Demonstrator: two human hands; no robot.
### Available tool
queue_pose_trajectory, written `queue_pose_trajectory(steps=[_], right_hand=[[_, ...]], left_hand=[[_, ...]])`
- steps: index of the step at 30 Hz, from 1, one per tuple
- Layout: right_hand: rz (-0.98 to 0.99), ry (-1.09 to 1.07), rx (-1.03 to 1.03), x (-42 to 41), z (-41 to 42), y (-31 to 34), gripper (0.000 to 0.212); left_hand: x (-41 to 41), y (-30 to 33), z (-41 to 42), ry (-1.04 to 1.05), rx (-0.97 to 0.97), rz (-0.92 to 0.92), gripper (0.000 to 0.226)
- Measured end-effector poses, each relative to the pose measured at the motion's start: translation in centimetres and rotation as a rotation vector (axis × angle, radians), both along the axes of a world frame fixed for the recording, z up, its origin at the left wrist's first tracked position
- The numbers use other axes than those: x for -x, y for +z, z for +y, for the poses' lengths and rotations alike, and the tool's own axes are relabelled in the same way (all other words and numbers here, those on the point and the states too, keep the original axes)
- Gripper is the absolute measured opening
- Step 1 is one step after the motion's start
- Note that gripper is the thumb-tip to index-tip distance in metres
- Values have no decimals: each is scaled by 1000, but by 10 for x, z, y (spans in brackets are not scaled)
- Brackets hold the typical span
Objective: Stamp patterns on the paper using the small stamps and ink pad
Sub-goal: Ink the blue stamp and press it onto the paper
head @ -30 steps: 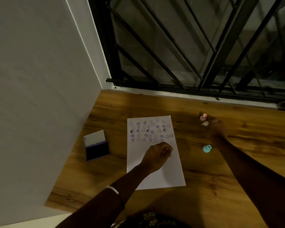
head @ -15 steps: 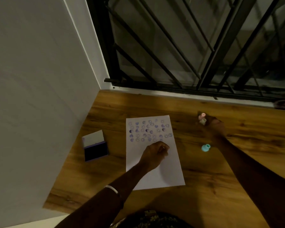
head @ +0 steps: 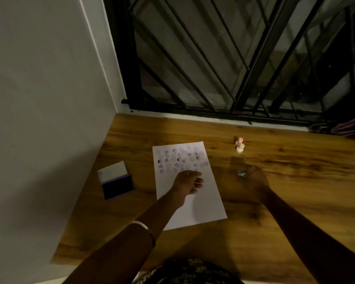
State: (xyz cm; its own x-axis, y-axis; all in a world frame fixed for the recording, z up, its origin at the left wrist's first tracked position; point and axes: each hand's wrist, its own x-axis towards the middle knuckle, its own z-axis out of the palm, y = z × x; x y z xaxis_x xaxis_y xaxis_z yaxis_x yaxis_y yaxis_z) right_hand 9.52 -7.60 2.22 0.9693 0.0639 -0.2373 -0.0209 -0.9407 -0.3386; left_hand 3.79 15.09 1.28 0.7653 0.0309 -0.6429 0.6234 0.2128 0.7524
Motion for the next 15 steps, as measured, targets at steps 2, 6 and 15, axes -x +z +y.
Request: queue_pose_trajectory(steps=[2, 6, 15], right_hand=[[-23, 53, -136, 13, 24, 9, 22], [-32, 239, -358, 34, 95, 31, 22], [-100, 504, -442, 48, 217, 28, 11]], left_hand=[[2, 0, 7, 59, 105, 49, 12], [10, -3, 32, 147, 300, 23, 30], [46, -1, 112, 473, 496, -98, 22]])
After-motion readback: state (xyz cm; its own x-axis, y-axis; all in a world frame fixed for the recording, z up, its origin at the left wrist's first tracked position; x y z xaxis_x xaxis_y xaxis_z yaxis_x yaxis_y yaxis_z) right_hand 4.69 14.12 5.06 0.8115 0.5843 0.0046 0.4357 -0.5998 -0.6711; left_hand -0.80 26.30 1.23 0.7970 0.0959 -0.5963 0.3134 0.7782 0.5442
